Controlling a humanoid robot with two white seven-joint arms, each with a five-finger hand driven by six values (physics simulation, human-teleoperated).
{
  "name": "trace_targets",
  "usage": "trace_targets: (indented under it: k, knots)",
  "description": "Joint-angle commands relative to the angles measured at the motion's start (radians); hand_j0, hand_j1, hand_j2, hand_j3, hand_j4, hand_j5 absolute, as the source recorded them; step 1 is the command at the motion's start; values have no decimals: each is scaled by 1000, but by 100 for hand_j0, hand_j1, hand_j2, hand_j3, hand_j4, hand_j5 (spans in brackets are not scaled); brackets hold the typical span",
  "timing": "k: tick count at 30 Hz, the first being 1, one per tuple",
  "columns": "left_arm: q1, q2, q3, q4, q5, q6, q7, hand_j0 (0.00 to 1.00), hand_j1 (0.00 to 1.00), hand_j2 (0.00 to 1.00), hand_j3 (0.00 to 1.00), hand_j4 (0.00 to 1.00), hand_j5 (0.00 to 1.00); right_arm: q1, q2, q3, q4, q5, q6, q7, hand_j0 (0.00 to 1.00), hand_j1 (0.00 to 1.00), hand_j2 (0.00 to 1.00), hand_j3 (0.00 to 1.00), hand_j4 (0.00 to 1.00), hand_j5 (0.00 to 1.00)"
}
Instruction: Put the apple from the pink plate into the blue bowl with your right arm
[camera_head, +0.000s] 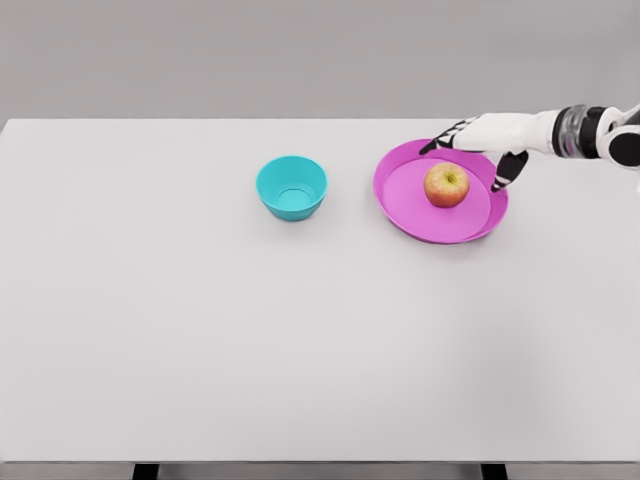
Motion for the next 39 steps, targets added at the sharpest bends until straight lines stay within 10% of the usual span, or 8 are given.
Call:
trace_targets:
  k: [1, 17, 21, 39]
  knots:
    - [0, 0, 0, 0, 0, 0, 0, 100, 100, 100, 100, 100, 100, 0, 39, 11, 57, -4, 2, 0, 100, 100, 100, 100, 100, 100]
    - [0, 0, 0, 0, 0, 0, 0, 100, 100, 100, 100, 100, 100, 5, 66, 63, 118, -4, 3, 0, 100, 100, 100, 100, 100, 100]
    - [0, 0, 0, 0, 0, 0, 0, 100, 100, 100, 100, 100, 100, 5, 66, 63, 129, 5, 2, 0, 46, 46, 46, 46, 46, 46]
    - [0, 0, 0, 0, 0, 0, 0, 100, 100, 100, 100, 100, 100, -37, 66, 49, 82, 4, 0, 0, 24, 24, 24, 24, 24, 24]
